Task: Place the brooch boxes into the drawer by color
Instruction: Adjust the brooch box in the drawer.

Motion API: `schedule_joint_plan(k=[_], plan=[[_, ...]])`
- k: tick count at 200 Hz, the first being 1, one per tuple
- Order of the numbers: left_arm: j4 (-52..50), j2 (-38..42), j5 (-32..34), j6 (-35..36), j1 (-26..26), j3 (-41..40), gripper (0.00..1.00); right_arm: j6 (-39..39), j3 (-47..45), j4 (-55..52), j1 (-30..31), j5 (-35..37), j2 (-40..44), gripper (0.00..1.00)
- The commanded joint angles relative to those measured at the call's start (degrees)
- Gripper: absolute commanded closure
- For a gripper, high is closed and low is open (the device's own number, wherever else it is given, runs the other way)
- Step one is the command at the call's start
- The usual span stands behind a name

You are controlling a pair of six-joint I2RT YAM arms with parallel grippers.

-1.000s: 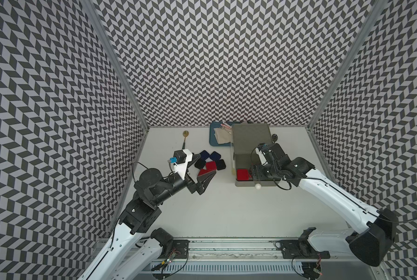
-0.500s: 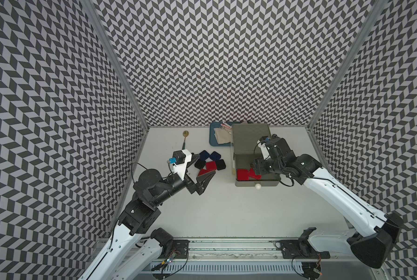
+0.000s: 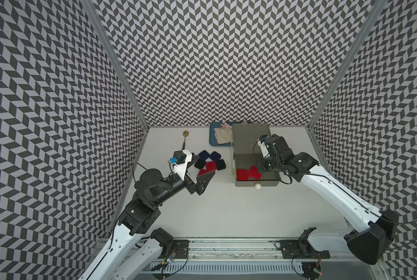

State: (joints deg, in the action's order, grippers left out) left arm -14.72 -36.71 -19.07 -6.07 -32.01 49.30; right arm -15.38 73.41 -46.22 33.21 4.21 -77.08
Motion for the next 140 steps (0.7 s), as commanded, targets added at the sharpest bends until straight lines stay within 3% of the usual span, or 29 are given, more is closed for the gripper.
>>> schedule_joint_plan(k=[1,140], plan=[[-0.9,0.6,0.9,-0.4,-0.2,0.1,0.0,1.0,-0.7,3.3,-0.7,-0.1,-2.4,1.0],[-2.7,0.1,3.0,0.4,-0.2,0.2,0.0,3.1,-4.5,4.7,-1.6,-4.5,-4.9,1.0]])
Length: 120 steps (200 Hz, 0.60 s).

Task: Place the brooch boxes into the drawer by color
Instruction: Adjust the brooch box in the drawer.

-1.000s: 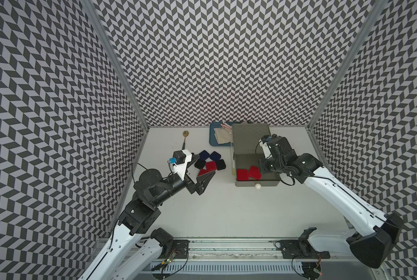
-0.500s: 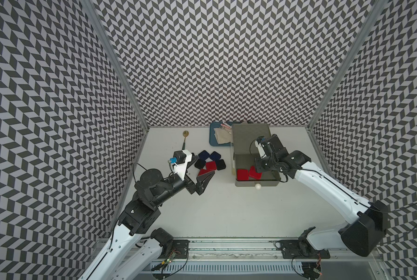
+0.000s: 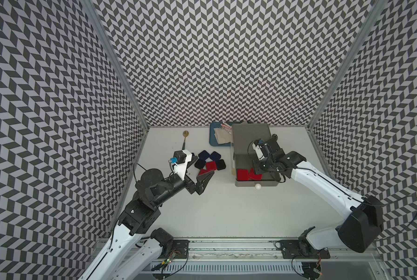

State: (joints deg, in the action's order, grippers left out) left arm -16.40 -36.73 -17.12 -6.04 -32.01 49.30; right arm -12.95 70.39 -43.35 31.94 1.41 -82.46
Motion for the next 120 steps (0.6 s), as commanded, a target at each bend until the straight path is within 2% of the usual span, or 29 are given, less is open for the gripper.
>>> schedule_joint_plan(k=[1,73,84,90,104,115,120], plan=[[-1.0,0.1,1.0,0.4,-0.2,0.3,0.0,0.7,-1.5,1.8,-0.3,-1.7,0.5,1.0],[-0.4,-0.8,1.3,-0.1,-0.2,-0.4,0.0,1.5,-2.2,2.3,-0.3,-3.8,4.7,1.0],[-0.3,-1.0,1.8,-0.5,-0.2,-0.5,0.0,1.6,-1.4,2.5,-0.3,-3.8,5.2,0.86],[-0.4,-1.0,2.2,-0.6,-0.2,-0.6,0.0,1.7,-0.8,2.8,-0.3,-3.8,5.7,0.73],[-1.1,-1.1,5.5,-1.6,-0.2,-1.0,0.0,1.9,0.0,3.9,-0.3,-3.0,7.3,0.65],[-2.7,-1.8,9.6,-2.1,-0.2,-0.8,0.0,2.1,0.8,4.6,-0.3,-2.6,8.9,0.5],[-3.6,-2.4,11.2,-2.2,-0.2,-0.6,0.0,2.1,1.2,4.7,-0.3,-2.4,9.7,0.47]])
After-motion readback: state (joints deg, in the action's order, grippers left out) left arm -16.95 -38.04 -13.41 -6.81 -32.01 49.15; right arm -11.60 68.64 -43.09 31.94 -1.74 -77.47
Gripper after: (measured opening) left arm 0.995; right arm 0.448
